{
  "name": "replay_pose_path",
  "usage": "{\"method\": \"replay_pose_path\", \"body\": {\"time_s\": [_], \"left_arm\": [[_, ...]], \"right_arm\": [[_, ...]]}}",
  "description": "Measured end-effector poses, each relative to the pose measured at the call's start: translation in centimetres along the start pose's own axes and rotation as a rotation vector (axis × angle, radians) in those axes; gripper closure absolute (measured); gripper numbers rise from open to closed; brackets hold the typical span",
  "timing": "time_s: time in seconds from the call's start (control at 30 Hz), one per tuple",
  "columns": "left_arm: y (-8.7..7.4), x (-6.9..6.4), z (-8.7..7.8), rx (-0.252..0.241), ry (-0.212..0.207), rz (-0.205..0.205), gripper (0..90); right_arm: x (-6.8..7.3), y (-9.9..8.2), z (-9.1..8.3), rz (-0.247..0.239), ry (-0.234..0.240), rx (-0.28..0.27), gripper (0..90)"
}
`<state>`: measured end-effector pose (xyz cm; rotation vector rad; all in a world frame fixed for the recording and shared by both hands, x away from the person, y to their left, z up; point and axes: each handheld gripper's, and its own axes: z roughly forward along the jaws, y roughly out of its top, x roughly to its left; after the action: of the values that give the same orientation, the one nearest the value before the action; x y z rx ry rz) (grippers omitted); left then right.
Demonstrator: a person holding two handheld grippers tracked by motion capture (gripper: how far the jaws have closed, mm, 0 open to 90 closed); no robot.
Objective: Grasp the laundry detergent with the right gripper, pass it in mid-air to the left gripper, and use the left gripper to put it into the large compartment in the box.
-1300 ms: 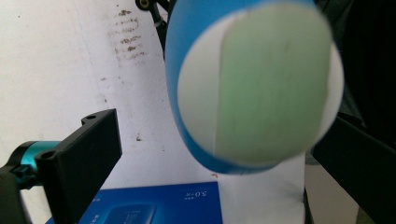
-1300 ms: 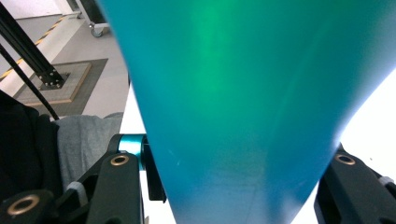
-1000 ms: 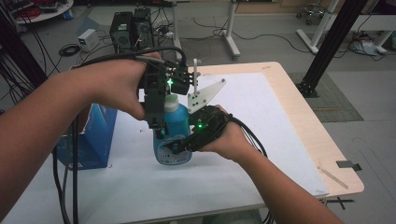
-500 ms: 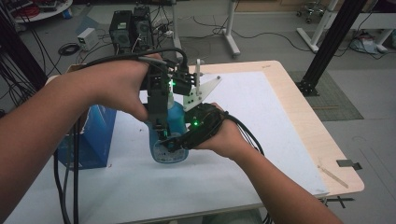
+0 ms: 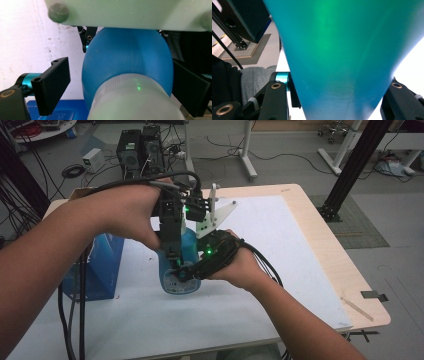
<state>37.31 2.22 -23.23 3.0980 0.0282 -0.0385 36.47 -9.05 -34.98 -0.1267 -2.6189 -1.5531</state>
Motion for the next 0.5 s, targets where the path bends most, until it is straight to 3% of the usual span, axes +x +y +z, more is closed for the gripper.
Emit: {"method": "replay_pose_path", "body": {"time_s": [0.5], "left_arm": [[-0.07,0.02,0.0,0.008,0.007,-0.005,16.1]], "right_arm": [[-0.05,-0.02,0.06,0.002,-0.002,-0.003,46.7]]}}
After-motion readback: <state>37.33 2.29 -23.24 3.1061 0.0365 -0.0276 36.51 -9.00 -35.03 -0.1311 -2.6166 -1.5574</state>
